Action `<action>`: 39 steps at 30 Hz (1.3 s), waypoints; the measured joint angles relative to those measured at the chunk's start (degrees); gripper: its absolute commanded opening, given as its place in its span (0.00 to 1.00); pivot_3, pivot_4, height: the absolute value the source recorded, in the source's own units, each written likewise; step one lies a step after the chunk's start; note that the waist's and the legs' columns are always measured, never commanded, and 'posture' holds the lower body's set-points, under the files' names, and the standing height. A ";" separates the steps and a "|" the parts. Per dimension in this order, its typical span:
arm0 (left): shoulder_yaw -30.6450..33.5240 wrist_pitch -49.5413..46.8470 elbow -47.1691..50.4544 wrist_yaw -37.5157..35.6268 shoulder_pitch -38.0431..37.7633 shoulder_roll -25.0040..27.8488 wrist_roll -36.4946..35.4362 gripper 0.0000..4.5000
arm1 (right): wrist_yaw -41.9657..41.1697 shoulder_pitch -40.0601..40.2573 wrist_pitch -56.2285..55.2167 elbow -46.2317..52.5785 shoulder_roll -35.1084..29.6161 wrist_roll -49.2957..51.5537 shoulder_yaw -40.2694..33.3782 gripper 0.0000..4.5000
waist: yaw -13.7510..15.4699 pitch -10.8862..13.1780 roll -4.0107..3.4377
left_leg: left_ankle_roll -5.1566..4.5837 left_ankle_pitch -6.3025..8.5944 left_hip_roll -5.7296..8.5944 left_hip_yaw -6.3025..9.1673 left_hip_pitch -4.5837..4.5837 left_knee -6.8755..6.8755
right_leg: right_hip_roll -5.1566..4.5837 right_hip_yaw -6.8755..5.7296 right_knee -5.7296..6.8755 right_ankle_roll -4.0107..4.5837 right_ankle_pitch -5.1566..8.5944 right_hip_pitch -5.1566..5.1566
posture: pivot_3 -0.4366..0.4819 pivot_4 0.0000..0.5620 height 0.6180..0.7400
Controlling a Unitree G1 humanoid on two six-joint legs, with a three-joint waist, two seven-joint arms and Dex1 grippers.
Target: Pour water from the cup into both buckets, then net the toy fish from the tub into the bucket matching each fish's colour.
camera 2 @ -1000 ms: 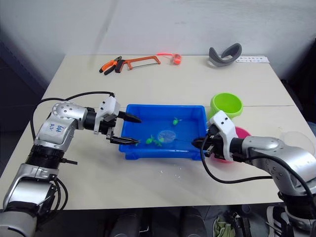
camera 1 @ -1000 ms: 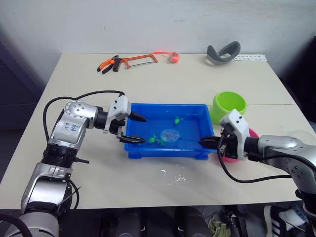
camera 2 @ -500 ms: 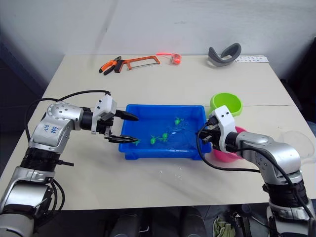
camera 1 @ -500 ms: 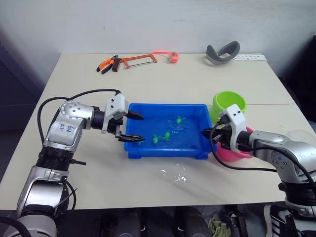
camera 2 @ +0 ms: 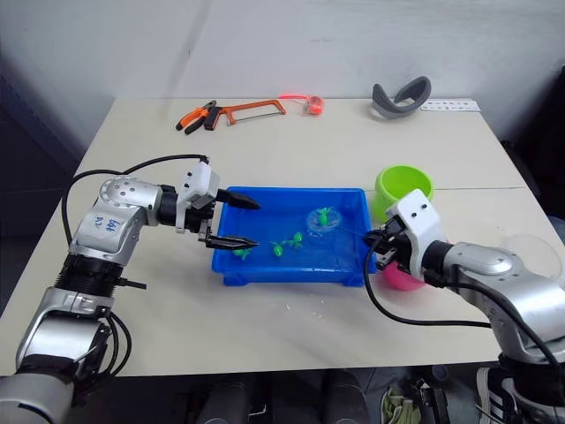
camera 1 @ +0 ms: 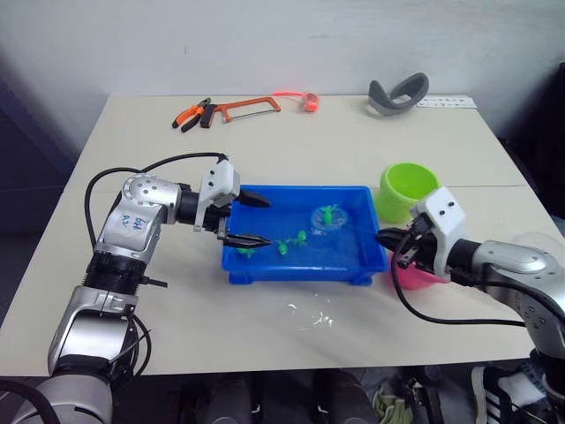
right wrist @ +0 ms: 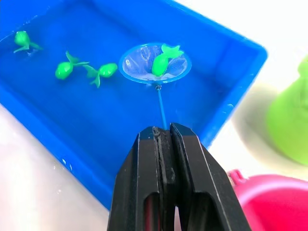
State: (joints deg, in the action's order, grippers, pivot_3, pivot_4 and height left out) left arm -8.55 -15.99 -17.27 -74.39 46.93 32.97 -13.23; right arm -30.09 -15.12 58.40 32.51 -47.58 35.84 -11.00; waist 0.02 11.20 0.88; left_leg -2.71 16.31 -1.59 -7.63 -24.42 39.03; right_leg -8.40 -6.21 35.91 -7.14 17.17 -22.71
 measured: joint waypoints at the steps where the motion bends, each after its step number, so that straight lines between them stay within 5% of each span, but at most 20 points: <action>1: -0.02 0.36 -0.58 -0.17 0.31 -0.53 0.00 0.99 | 0.01 0.39 0.02 1.11 -0.53 0.07 -1.23 0.00 | 0.02 0.00 0.00 | 0.00 0.00 0.00 0.00 0.00 0.00 | 0.00 0.00 0.00 0.00 0.00 0.00 | 0.48 0.27 1.00; 12: -0.63 3.58 -7.10 -0.09 4.05 -5.45 0.17 0.99 | -0.41 3.63 0.28 4.43 -9.57 -2.17 -16.58 0.00 | 0.39 0.00 0.01 | -0.03 0.01 0.01 0.00 0.00 0.00 | -0.01 0.01 -0.04 -0.01 -0.01 0.01 | 0.48 0.27 1.00; 17: -0.62 4.71 -8.52 0.02 4.45 -6.65 0.19 0.99 | -2.98 7.68 -7.82 -3.38 -14.32 -10.26 -18.14 0.00 | 0.13 0.00 0.01 | -0.05 0.00 0.03 -0.06 0.01 0.01 | -0.02 0.06 -0.10 -0.03 -0.02 0.01 | 0.48 0.27 1.00; 26: -0.42 3.49 -7.95 1.47 4.92 -7.25 -0.02 0.99 | -5.28 10.74 -43.97 -19.40 -22.22 -34.52 -4.66 0.00 | -0.15 0.00 0.00 | -0.02 -0.02 0.01 -0.19 0.07 0.01 | 0.00 0.15 -0.07 -0.06 -0.02 -0.03 | 0.48 0.27 1.00; 39: 0.71 1.51 -5.30 2.54 4.21 -5.95 -0.22 0.99 | 1.70 0.75 -79.39 -32.30 -29.35 -62.02 6.68 0.00 | -0.26 0.03 -0.05 | 0.10 -0.10 -0.03 -0.27 0.16 0.02 | 0.01 0.28 -0.12 -0.04 -0.01 -0.07 | 0.48 0.27 1.00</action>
State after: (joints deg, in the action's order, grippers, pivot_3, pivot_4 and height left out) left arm -7.84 -14.48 -22.58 -71.85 51.14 27.01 -13.45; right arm -28.39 -14.37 -20.99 0.21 -76.92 -26.18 -4.32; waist -0.24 11.23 0.82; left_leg -2.60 16.21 -1.62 -7.90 -24.26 39.05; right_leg -8.39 -5.94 35.79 -7.18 17.16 -22.78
